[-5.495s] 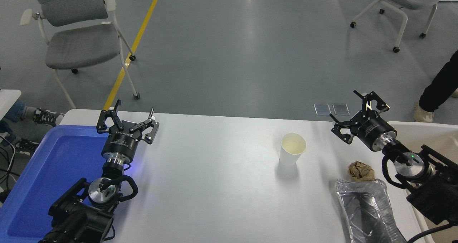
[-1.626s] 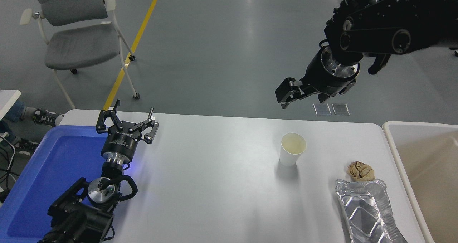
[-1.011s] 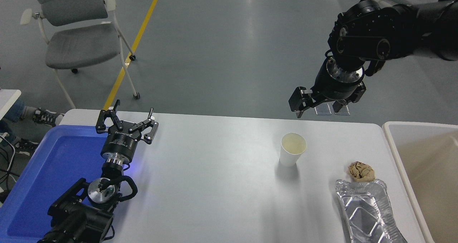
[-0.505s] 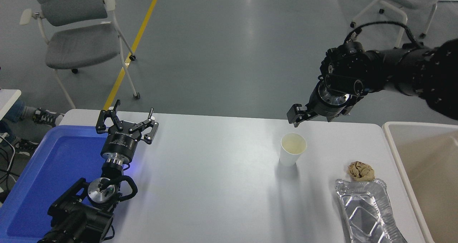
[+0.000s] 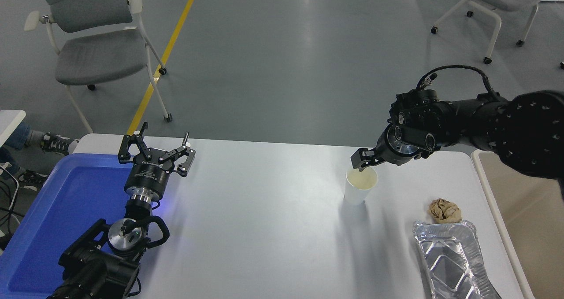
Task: Pick up paper cup place in dustbin
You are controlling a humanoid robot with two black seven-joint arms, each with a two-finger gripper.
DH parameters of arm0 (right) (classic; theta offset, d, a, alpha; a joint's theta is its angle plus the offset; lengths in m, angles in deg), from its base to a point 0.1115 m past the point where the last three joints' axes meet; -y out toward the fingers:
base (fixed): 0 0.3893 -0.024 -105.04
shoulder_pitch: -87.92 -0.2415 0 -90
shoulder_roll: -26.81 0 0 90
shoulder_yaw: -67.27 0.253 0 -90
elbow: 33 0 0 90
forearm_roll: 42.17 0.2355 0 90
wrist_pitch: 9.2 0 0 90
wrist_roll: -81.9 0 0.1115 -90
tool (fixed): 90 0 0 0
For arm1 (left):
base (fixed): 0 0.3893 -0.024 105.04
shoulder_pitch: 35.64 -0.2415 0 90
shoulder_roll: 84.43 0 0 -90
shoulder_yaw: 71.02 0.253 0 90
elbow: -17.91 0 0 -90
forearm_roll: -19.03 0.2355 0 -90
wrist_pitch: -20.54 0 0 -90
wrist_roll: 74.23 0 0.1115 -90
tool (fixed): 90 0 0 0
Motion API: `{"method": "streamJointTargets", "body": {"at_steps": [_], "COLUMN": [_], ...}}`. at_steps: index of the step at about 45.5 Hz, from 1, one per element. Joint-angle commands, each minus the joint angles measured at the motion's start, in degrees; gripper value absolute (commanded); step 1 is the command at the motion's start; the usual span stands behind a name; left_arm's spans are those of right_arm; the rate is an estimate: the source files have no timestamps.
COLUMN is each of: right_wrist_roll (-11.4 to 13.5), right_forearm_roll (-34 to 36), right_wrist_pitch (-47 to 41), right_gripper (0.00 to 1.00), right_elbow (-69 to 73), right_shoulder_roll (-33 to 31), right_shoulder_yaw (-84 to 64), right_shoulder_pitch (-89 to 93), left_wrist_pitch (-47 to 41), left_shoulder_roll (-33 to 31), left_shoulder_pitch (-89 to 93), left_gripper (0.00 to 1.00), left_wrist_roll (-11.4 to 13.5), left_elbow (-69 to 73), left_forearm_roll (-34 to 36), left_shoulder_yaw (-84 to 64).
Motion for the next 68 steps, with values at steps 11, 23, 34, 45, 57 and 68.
{"method": "streamJointTargets", "body": {"at_steps": [11, 23, 34, 45, 57, 68], "right_wrist_roll": [-0.1, -0.1, -0.2, -0.4, -0.4, -0.6], "right_forearm_roll": [-1.2, -3.6, -4.5, -6.0, -5.4, -4.5], "right_wrist_pitch": [5.4, 7.5, 8.6, 8.2, 6.2, 1.5], "right_gripper": [1.00, 0.76, 0.45, 0.00, 0.00, 0.00], "right_elbow": [-3.1, -4.4, -5.3, -5.3, -4.5, 2.6], "right_shoulder_roll": [0.6, 0.7, 0.7, 0.7, 0.7, -4.5], "right_shoulder_yaw": [1.5, 1.6, 1.6, 1.6, 1.6, 1.6], "right_shoulder_pitch": [5.9, 8.7, 9.9, 9.8, 7.8, -1.6], "left_wrist_pitch": [0.0, 0.0, 0.0, 0.1, 0.0, 0.0], "left_shoulder_roll": [0.0, 0.0, 0.0, 0.0, 0.0, 0.0], "left_shoulder_pitch": [0.0, 0.0, 0.0, 0.0, 0.0, 0.0], "left_gripper": [0.99, 0.99, 0.99, 0.99, 0.99, 0.99], "left_wrist_roll": [0.0, 0.0, 0.0, 0.0, 0.0, 0.0], "left_elbow": [0.0, 0.0, 0.0, 0.0, 0.0, 0.0], "left_forearm_roll": [0.0, -0.1, 0.0, 0.0, 0.0, -0.1], "left_shoulder_yaw": [0.0, 0.0, 0.0, 0.0, 0.0, 0.0]}}
